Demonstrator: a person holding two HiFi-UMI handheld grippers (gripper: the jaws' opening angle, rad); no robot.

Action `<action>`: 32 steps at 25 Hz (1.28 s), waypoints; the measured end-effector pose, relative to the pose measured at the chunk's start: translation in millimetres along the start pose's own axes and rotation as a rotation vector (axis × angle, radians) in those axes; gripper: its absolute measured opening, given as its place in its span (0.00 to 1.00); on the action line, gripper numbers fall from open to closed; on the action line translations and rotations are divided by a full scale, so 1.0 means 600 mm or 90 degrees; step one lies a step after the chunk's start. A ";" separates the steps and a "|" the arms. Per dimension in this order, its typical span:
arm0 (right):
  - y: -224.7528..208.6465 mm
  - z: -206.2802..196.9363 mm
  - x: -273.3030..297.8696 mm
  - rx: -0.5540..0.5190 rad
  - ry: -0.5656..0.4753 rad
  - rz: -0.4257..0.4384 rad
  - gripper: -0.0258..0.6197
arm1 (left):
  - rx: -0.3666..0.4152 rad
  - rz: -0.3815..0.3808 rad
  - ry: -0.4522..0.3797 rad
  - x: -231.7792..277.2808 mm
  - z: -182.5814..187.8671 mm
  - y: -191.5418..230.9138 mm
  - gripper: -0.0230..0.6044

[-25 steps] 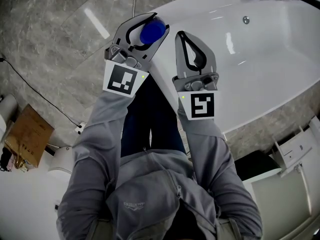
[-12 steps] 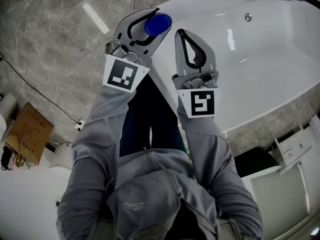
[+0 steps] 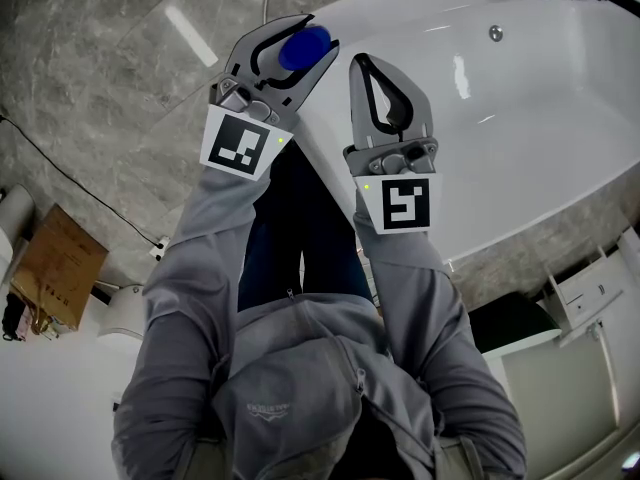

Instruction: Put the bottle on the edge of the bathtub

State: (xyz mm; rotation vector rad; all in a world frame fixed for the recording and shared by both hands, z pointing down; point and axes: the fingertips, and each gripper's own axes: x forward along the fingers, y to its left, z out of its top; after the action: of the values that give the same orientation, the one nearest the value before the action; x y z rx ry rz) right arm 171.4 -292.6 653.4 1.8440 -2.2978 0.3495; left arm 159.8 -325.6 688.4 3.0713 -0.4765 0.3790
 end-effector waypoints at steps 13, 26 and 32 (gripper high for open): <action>0.028 0.009 -0.002 -0.007 -0.003 0.003 0.04 | -0.015 -0.034 0.025 -0.007 -0.014 -0.014 0.37; 0.071 0.025 -0.023 -0.013 -0.003 0.003 0.04 | -0.056 -0.010 0.052 -0.049 -0.028 -0.005 0.41; 0.100 0.039 -0.046 -0.024 -0.003 0.005 0.04 | -0.063 0.012 0.061 -0.090 -0.025 -0.010 0.41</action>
State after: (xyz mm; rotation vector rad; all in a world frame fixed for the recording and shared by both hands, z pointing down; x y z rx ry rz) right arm 119.3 -261.2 618.6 1.8199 -2.2991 0.3022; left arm 108.3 -302.9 690.0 2.9386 -0.5060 0.4856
